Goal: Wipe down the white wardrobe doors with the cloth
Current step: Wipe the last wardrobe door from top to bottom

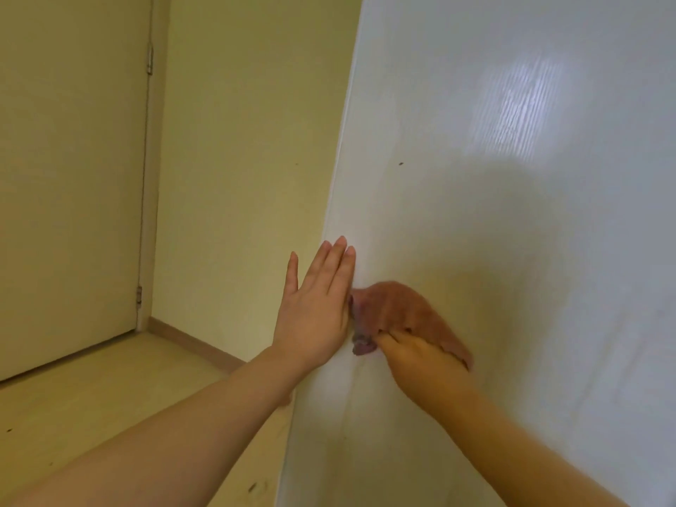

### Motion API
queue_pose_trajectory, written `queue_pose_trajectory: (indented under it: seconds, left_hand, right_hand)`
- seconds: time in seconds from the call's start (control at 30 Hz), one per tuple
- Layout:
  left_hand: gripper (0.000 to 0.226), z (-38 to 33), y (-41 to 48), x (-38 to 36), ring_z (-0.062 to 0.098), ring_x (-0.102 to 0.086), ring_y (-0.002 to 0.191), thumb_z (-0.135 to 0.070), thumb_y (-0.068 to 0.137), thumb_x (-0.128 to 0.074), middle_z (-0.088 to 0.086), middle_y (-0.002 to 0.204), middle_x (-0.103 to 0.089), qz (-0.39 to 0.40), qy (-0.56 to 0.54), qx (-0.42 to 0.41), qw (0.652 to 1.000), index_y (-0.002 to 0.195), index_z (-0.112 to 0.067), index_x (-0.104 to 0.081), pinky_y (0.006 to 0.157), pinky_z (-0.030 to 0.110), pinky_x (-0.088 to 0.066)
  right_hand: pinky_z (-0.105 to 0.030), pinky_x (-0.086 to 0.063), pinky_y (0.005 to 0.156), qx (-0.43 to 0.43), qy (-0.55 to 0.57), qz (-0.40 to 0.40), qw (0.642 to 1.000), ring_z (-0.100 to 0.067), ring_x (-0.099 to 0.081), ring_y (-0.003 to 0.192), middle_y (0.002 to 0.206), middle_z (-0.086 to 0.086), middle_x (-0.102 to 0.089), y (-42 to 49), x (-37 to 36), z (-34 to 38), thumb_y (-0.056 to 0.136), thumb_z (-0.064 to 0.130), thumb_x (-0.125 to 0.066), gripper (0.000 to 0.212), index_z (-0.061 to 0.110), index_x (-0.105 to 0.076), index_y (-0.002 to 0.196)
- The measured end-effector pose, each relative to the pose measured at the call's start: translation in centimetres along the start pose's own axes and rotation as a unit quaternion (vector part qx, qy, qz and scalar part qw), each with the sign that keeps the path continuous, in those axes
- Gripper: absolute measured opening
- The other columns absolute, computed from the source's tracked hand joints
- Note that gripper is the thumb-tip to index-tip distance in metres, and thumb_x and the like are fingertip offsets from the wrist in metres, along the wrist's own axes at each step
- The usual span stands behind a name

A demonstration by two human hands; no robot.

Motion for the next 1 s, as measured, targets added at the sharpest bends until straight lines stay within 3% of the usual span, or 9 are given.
queue_pose_trajectory:
  seconds: [0.1, 0.23, 0.3, 0.43, 0.53, 0.7, 0.8, 0.9, 1.0]
  left_hand:
    - [0.055, 0.2, -1.1, 0.3, 0.022, -0.035, 0.134, -0.02, 0.086, -0.034, 0.01, 0.145, -0.043, -0.004, -0.02, -0.01, 1.0, 0.139, -0.007, -0.041, 0.108, 0.047, -0.014]
    - [0.055, -0.5, -2.3, -0.3, 0.02, -0.036, 0.128, -0.017, 0.084, -0.036, 0.009, 0.142, -0.048, 0.005, -0.048, -0.038, 0.998, 0.137, -0.009, -0.04, 0.103, 0.04, -0.025]
    - [0.055, -0.7, -2.6, -1.0, 0.021, -0.034, 0.13, -0.018, 0.084, -0.036, 0.009, 0.144, -0.045, 0.019, -0.033, -0.046, 0.998, 0.139, -0.008, -0.037, 0.103, 0.04, -0.025]
    - [0.059, -0.9, -3.7, -1.7, 0.022, -0.028, 0.136, -0.021, 0.084, -0.034, 0.009, 0.148, -0.04, 0.036, -0.007, -0.046, 0.998, 0.141, -0.007, -0.031, 0.109, 0.044, -0.015]
    - [0.061, -0.8, -4.7, -1.7, 0.022, -0.026, 0.137, -0.023, 0.084, -0.034, 0.01, 0.149, -0.038, 0.04, 0.003, -0.044, 0.998, 0.143, -0.007, -0.028, 0.112, 0.044, -0.009]
    - [0.06, -0.6, -5.5, -2.3, 0.021, -0.027, 0.136, -0.026, 0.086, -0.034, 0.011, 0.147, -0.04, 0.056, 0.007, -0.038, 0.998, 0.143, -0.006, -0.027, 0.111, 0.045, -0.009]
    - [0.063, -0.6, -5.3, -2.8, 0.021, -0.026, 0.137, -0.028, 0.084, -0.035, 0.012, 0.148, -0.038, 0.07, 0.014, -0.041, 0.997, 0.142, -0.005, -0.027, 0.112, 0.045, -0.008]
    - [0.065, -0.6, -5.5, -3.2, 0.021, -0.024, 0.138, -0.029, 0.082, -0.035, 0.012, 0.15, -0.035, 0.079, 0.022, -0.044, 0.996, 0.142, -0.005, -0.027, 0.112, 0.045, -0.006]
    - [0.066, -0.8, -5.8, -3.2, 0.022, -0.023, 0.138, -0.029, 0.082, -0.036, 0.011, 0.15, -0.033, 0.071, 0.016, -0.041, 0.997, 0.142, -0.004, -0.028, 0.112, 0.045, -0.005]
  right_hand:
    - [-0.037, -0.058, 0.058, 0.035, -0.036, -0.013, 0.999, -0.027, -0.069, 0.075, 0.091, -0.006, -0.072, 0.0, 0.9, -0.5, 0.075, 0.015, -0.044, 0.036, 0.015, -0.072, 0.098]
    - [-0.033, -0.054, 0.064, -0.095, 0.017, -0.085, 0.992, -0.029, -0.066, 0.079, 0.095, -0.009, -0.069, 2.5, 4.9, -3.2, 0.083, 0.007, -0.045, 0.032, 0.007, -0.066, 0.107]
    - [-0.031, -0.054, 0.071, -0.078, 0.001, -0.135, 0.988, -0.024, -0.066, 0.086, 0.101, -0.007, -0.069, 1.7, 4.3, -2.4, 0.08, 0.005, -0.044, 0.038, 0.008, -0.063, 0.113]
    - [-0.039, -0.044, 0.093, -0.06, 0.053, 0.151, 0.985, -0.025, -0.051, 0.117, 0.132, -0.003, -0.05, -3.0, -2.2, 0.7, 0.097, 0.012, -0.032, 0.041, 0.025, -0.045, 0.134]
    - [-0.036, -0.041, 0.09, -0.044, 0.015, 0.123, 0.991, -0.025, -0.049, 0.116, 0.131, -0.002, -0.05, -1.0, 0.3, -0.8, 0.1, 0.018, -0.029, 0.038, 0.025, -0.044, 0.134]
    - [-0.033, -0.05, 0.082, -0.031, -0.027, -0.116, 0.992, -0.026, -0.062, 0.098, 0.109, -0.01, -0.067, 1.9, 3.1, -2.7, 0.08, 0.008, -0.05, 0.039, 0.009, -0.059, 0.118]
    - [-0.02, -0.049, 0.077, 0.013, 0.057, -0.036, 0.998, -0.008, -0.065, 0.085, 0.097, 0.01, -0.068, -1.2, -1.7, 0.2, 0.073, 0.01, -0.068, 0.043, 0.024, -0.062, 0.113]
    - [-0.009, -0.043, 0.058, -0.014, 0.042, -0.008, 0.999, 0.008, -0.059, 0.073, 0.085, 0.03, -0.06, -3.2, -1.9, 1.2, 0.083, 0.024, -0.045, 0.034, 0.046, -0.066, 0.098]
    - [-0.025, -0.045, 0.069, -0.054, 0.012, 0.0, 0.998, -0.015, -0.062, 0.096, 0.108, 0.006, -0.062, -1.3, -0.8, -0.3, 0.093, 0.015, -0.036, 0.037, 0.028, -0.059, 0.118]
Point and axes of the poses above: each hand's wrist, its own y-axis towards the middle knuckle, its own x-axis out of the back of the hand, z = x × y, the point moved 9 cm from there along y, towards the middle knuckle
